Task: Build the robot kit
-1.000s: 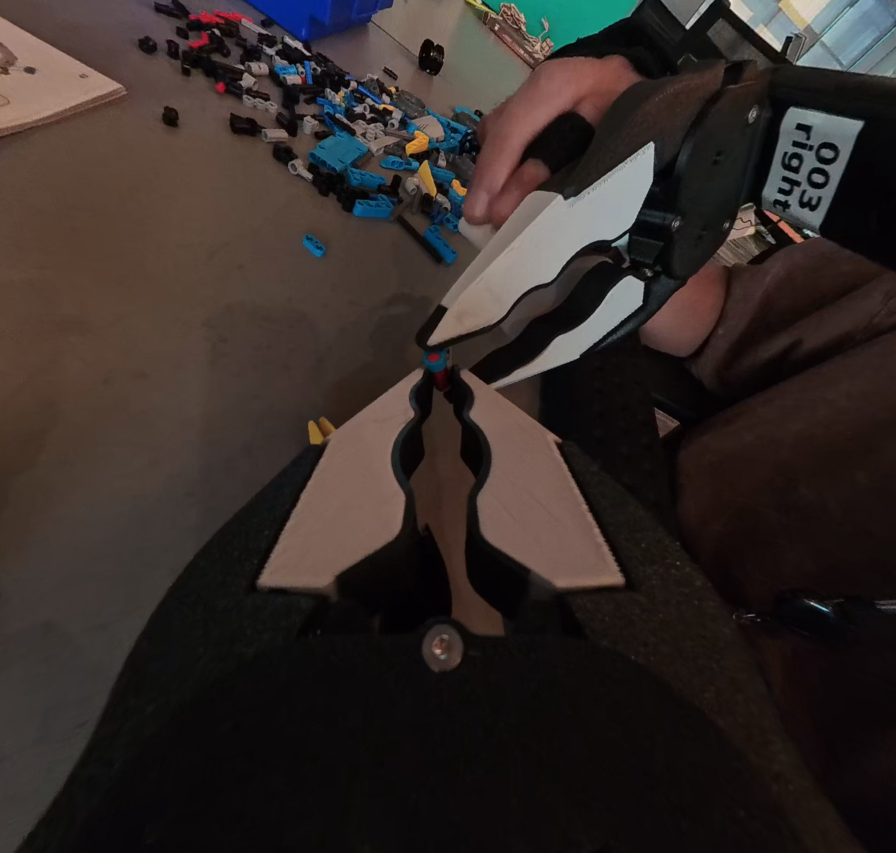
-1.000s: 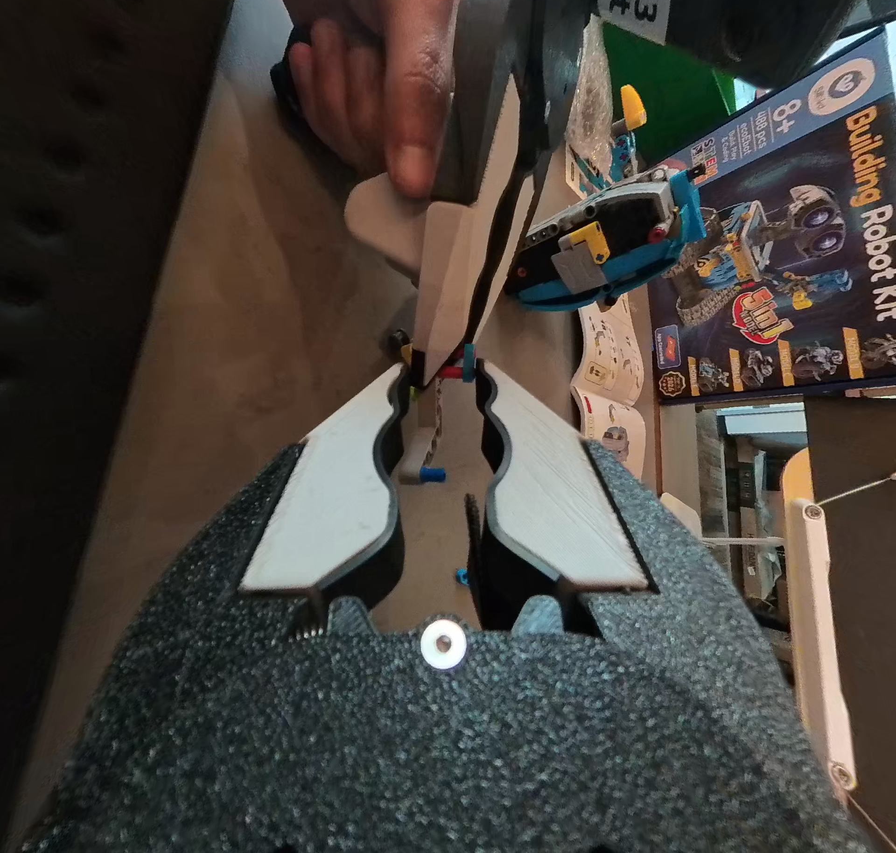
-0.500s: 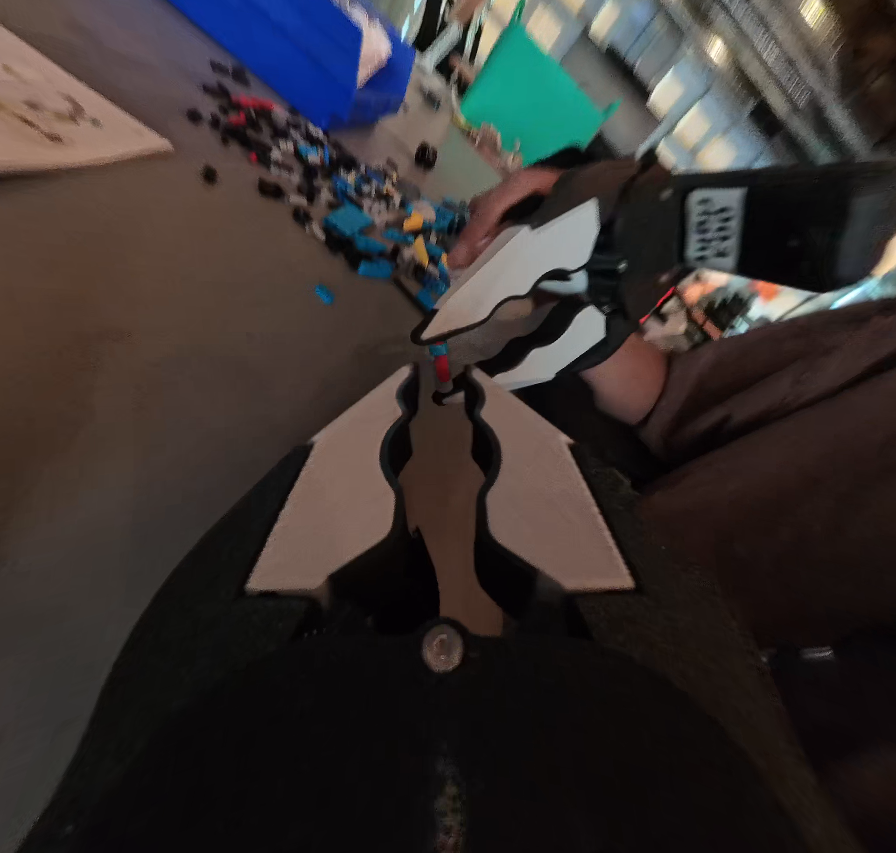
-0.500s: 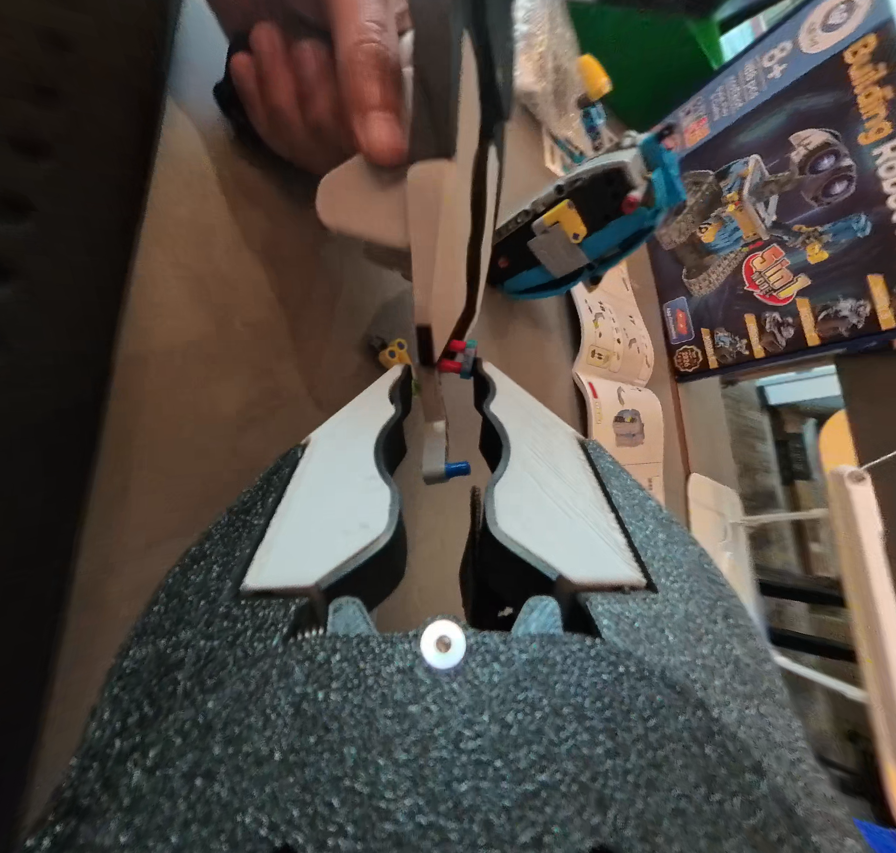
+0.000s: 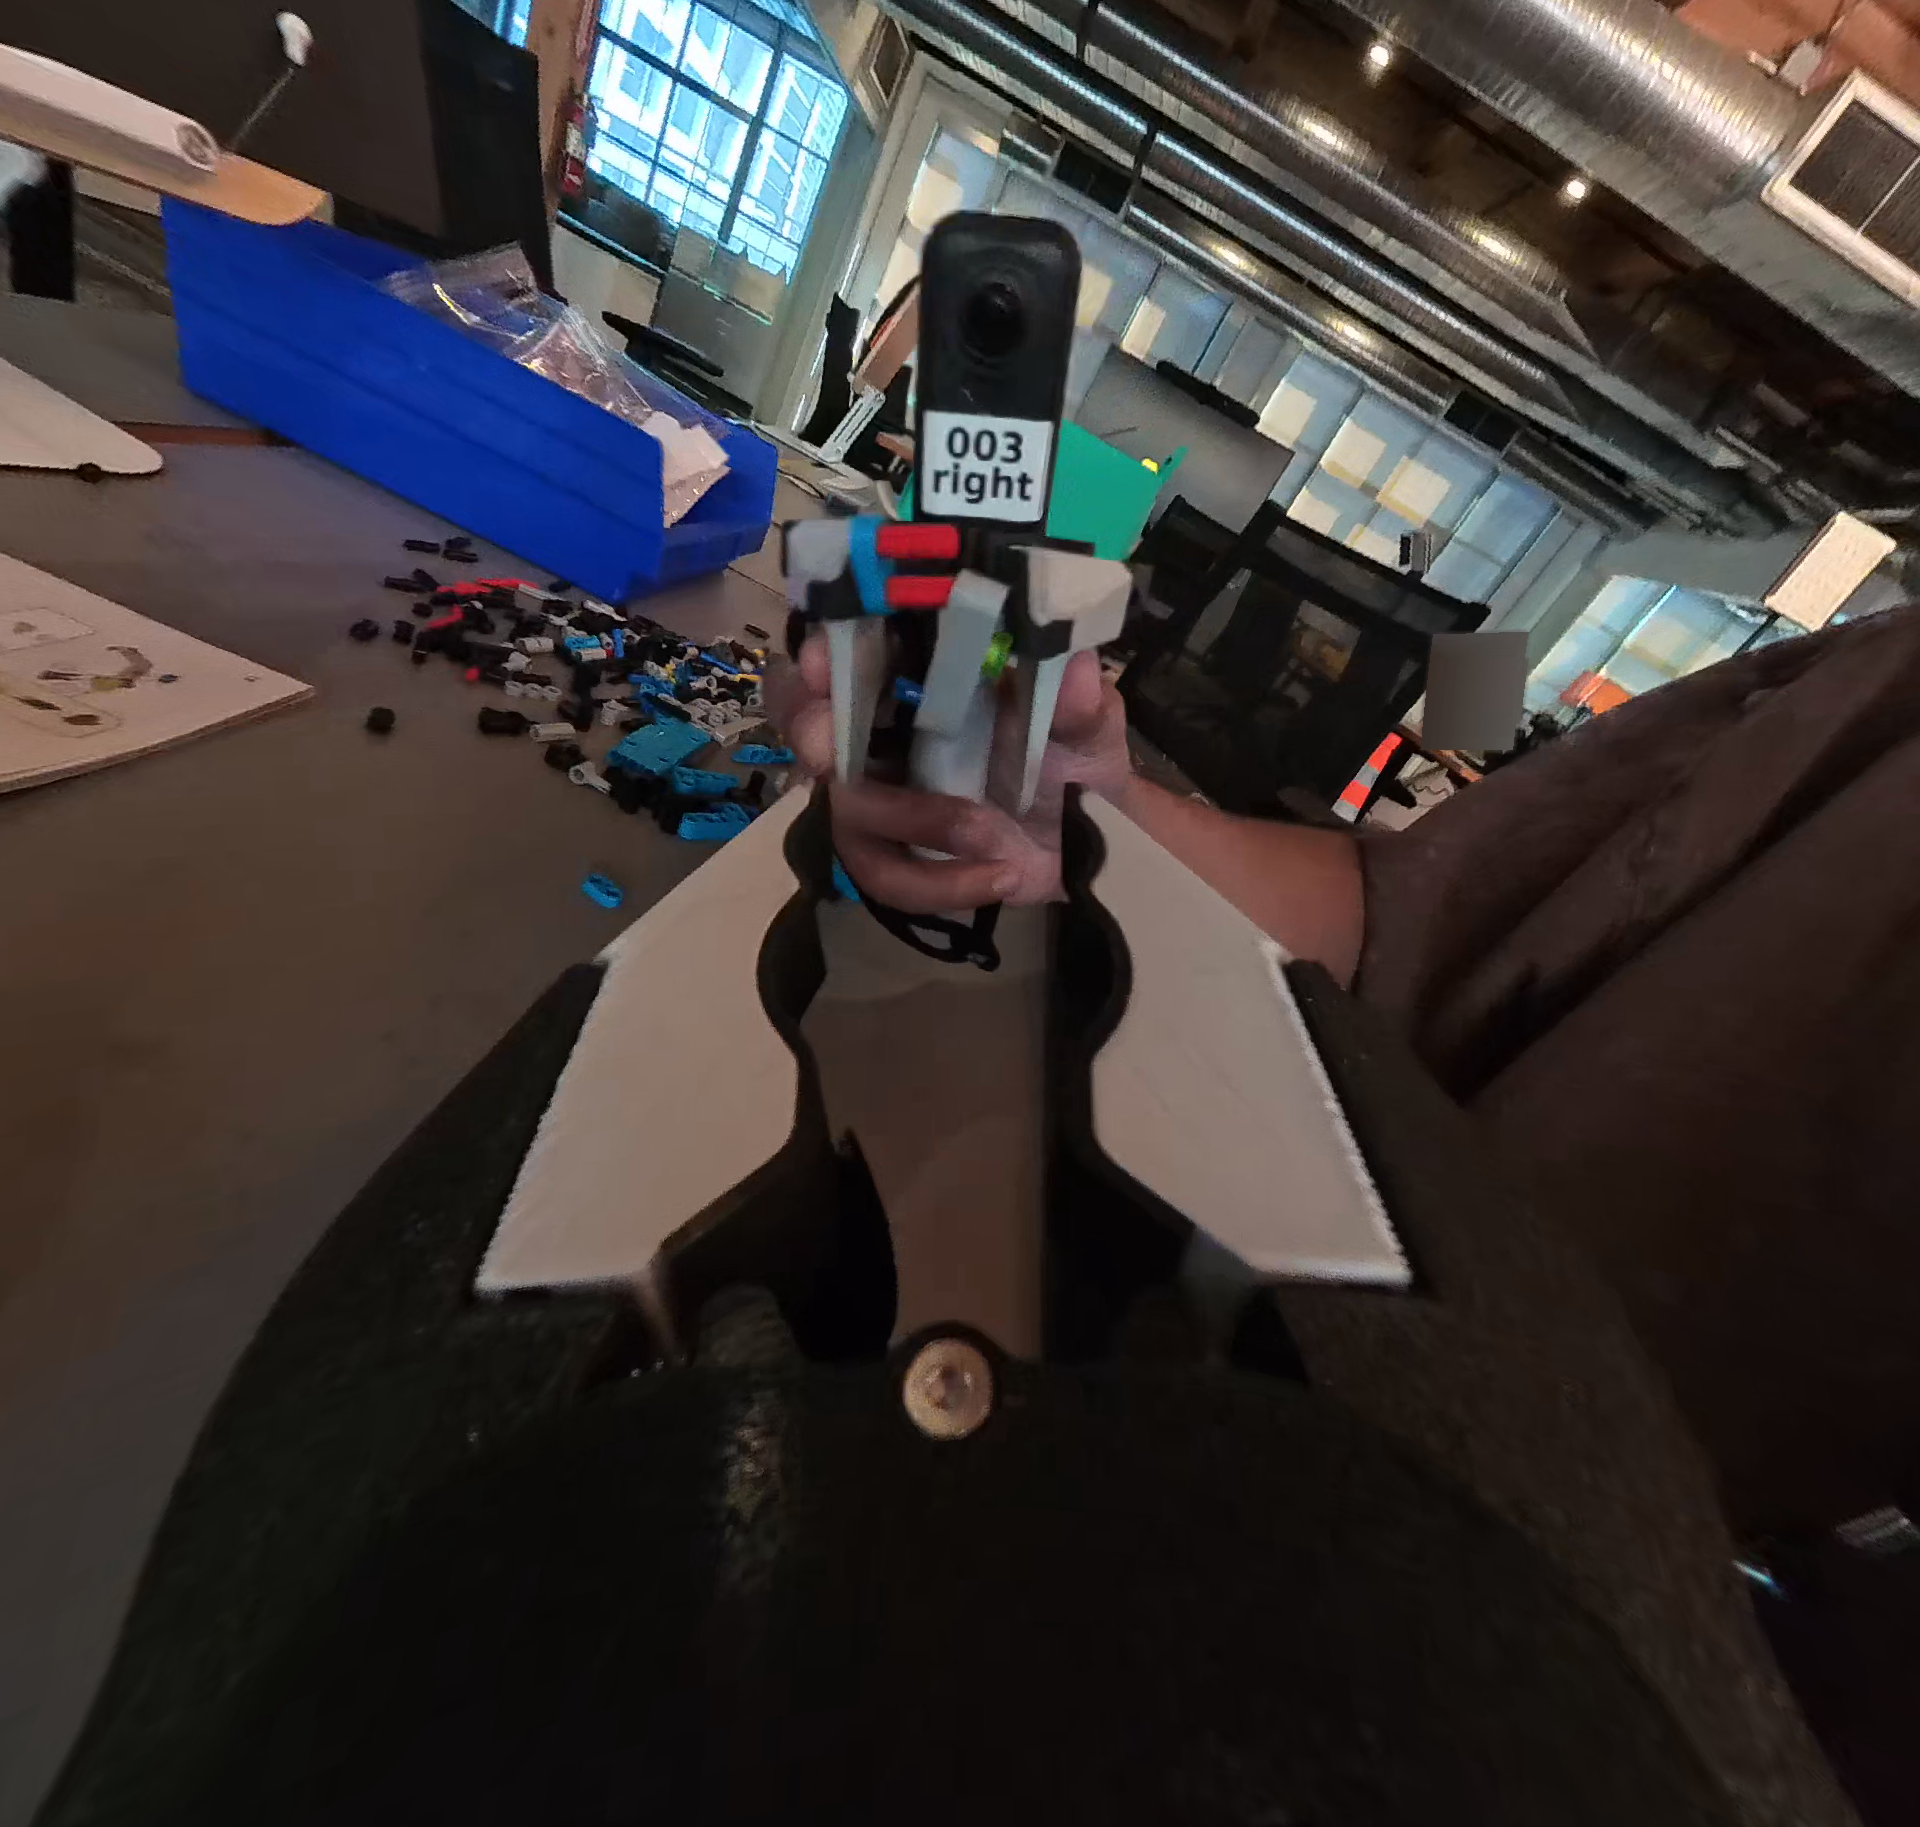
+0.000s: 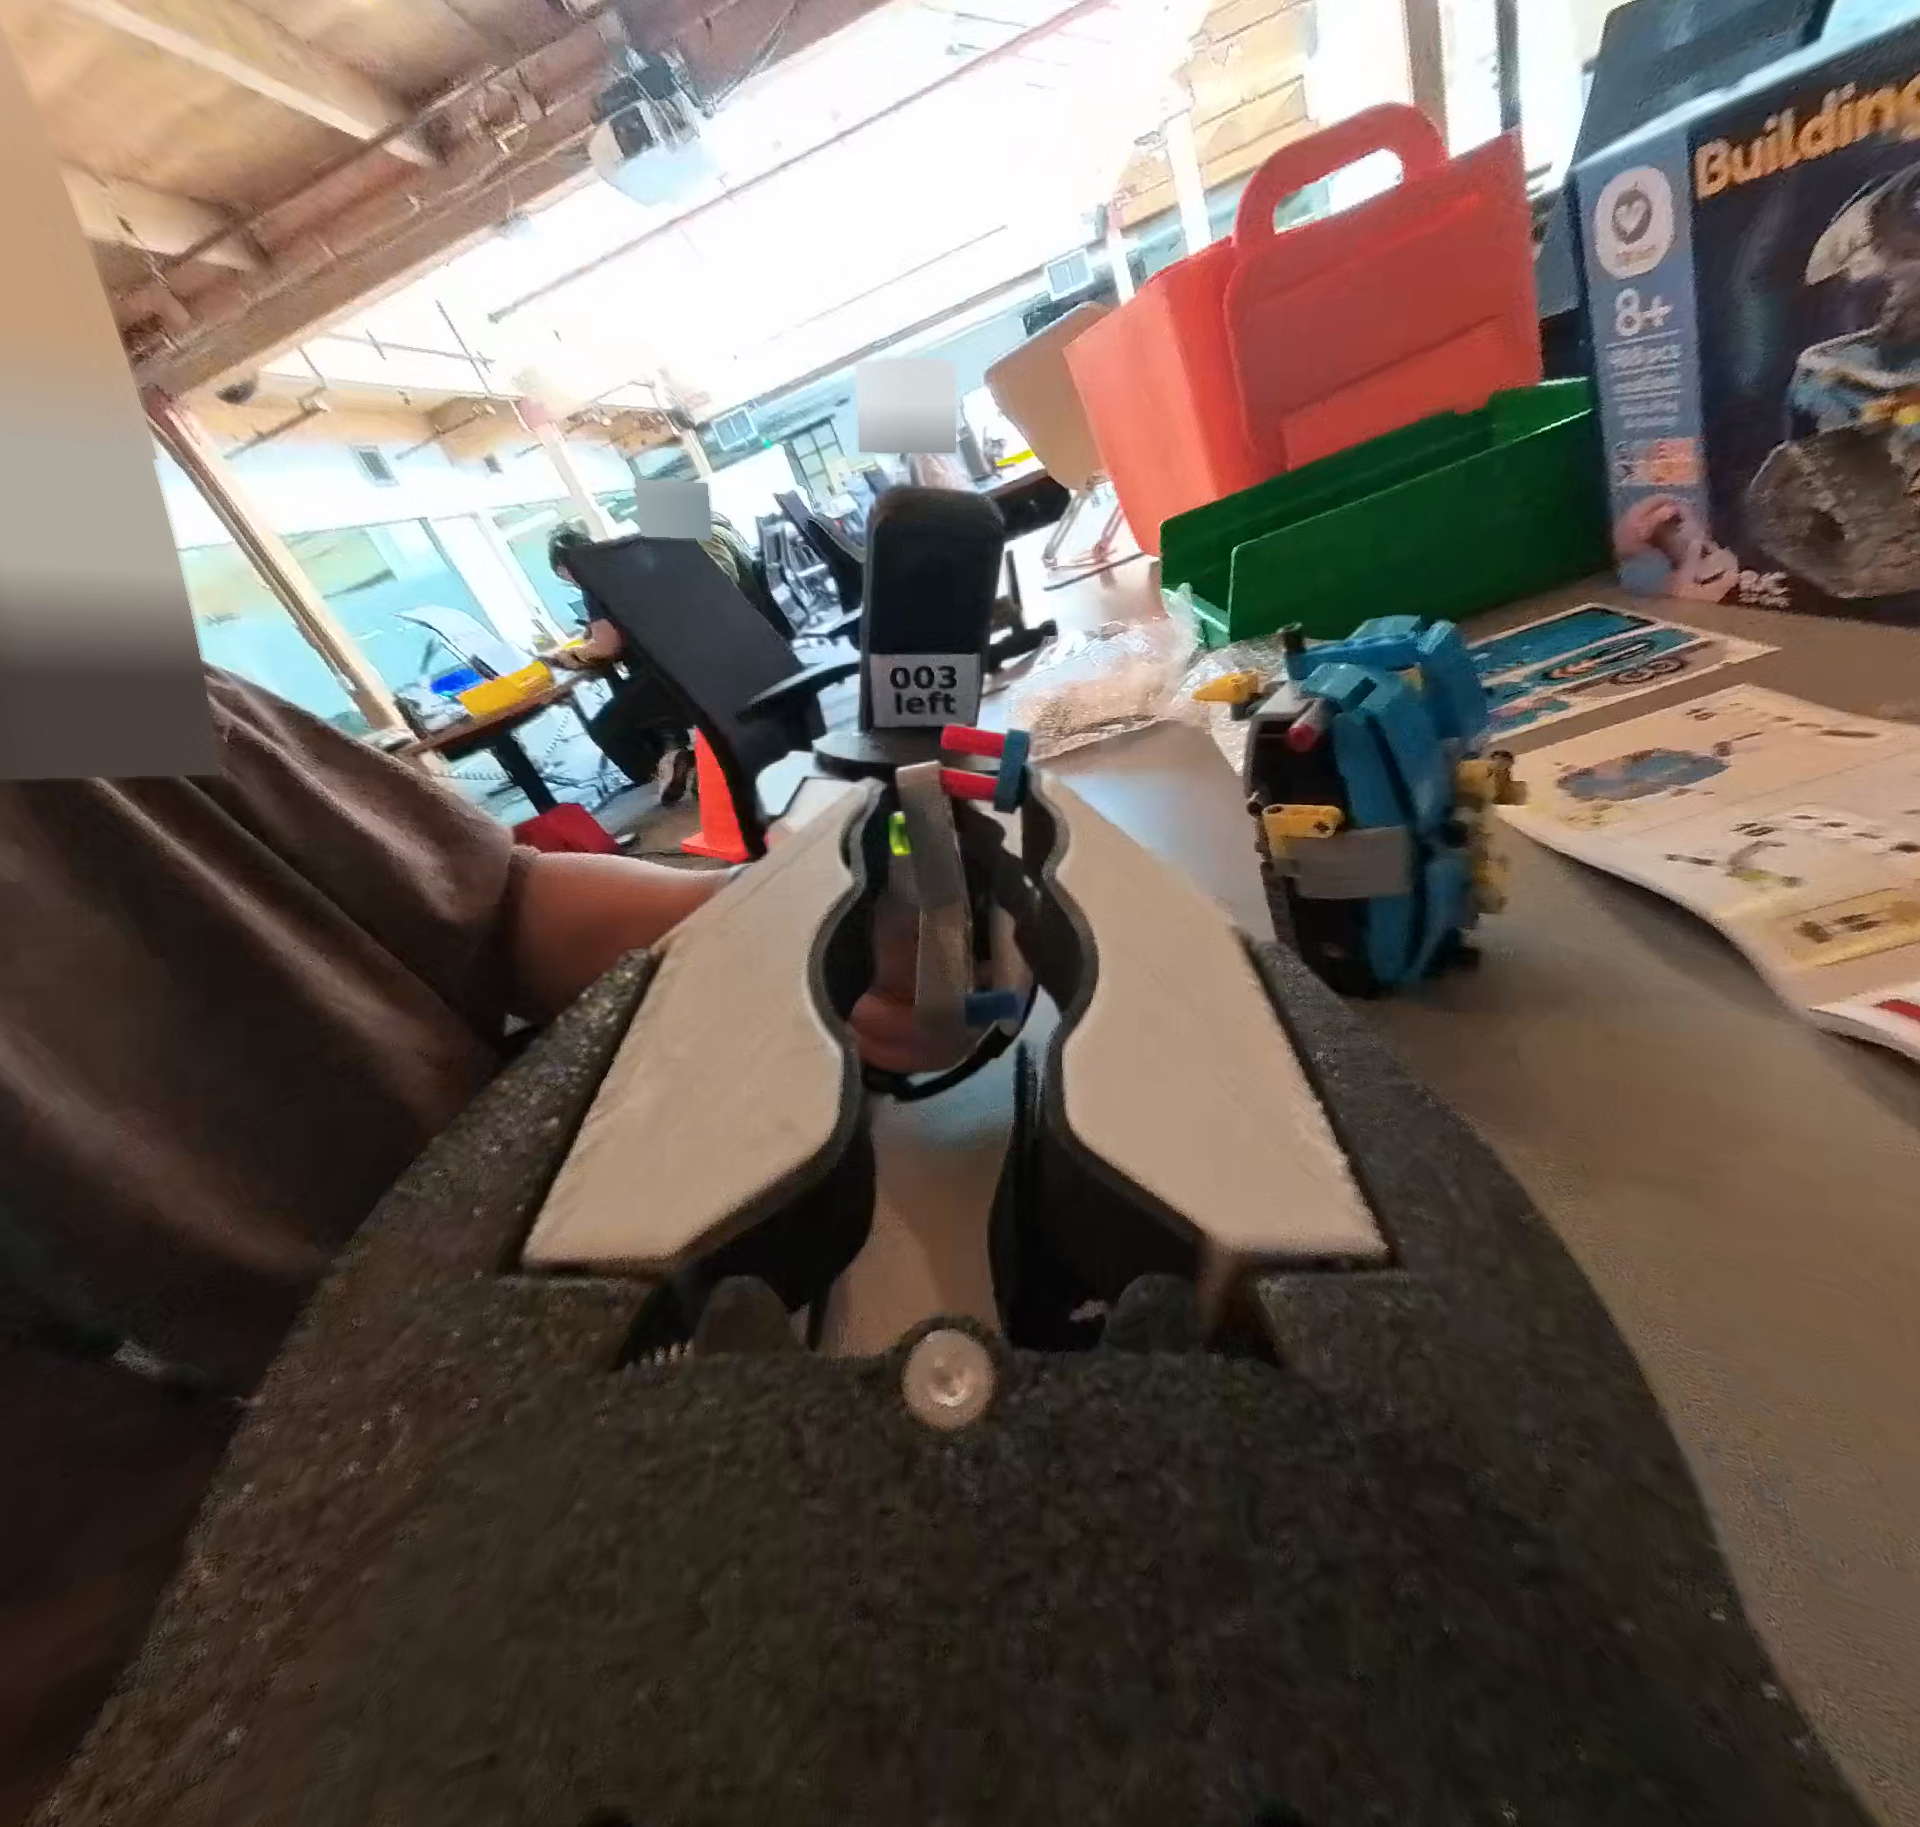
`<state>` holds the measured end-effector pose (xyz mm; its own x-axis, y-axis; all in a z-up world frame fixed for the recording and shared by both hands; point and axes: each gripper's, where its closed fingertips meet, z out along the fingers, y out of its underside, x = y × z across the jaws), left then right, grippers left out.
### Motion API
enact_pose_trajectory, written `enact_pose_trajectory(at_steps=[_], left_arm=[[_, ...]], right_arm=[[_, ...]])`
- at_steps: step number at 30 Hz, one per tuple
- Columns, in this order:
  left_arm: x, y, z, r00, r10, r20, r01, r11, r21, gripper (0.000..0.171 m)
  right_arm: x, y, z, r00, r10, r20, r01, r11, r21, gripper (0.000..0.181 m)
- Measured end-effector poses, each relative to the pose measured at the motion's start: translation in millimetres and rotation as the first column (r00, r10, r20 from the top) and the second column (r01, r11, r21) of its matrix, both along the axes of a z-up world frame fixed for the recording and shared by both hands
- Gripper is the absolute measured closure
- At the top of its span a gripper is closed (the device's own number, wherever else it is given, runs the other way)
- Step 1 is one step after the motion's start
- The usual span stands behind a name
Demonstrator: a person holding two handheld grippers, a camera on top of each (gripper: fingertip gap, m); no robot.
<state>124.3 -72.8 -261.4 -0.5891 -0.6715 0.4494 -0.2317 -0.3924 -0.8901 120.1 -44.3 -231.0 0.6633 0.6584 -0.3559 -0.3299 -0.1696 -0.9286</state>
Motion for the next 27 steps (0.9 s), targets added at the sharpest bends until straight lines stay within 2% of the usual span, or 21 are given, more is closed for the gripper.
enact_pose_trajectory(at_steps=[4, 8, 10, 15, 24, 27], left_arm=[[4, -5, 5, 0.998, 0.049, 0.036, -0.050, 0.998, 0.028, 0.129], [1, 2, 11, 0.996, 0.066, 0.068, -0.065, 0.998, -0.005, 0.158], [-1, 5, 13, 0.996, 0.062, 0.068, -0.060, 0.998, -0.030, 0.163], [-5, 3, 10, 0.999, -0.001, 0.044, 0.003, 0.998, -0.056, 0.164], [-6, 0, 5, 1.000, -0.025, 0.018, 0.026, 0.999, -0.047, 0.164], [-6, 0, 4, 1.000, -0.020, 0.016, 0.021, 0.999, -0.037, 0.164]], right_arm=[[-14, 7, -5, 1.000, 0.015, -0.015, -0.015, 1.000, -0.003, 0.156], [-16, 11, -3, 0.995, 0.036, -0.091, -0.037, 0.999, -0.006, 0.157], [-14, 10, -1, 0.989, 0.051, -0.139, -0.052, 0.999, -0.006, 0.156], [-15, 8, -3, 0.984, 0.081, -0.161, -0.086, 0.996, -0.022, 0.156], [-16, 7, -4, 0.973, 0.113, -0.199, -0.125, 0.991, -0.052, 0.150], [-14, 7, -7, 0.975, 0.106, -0.197, -0.121, 0.991, -0.064, 0.158]])
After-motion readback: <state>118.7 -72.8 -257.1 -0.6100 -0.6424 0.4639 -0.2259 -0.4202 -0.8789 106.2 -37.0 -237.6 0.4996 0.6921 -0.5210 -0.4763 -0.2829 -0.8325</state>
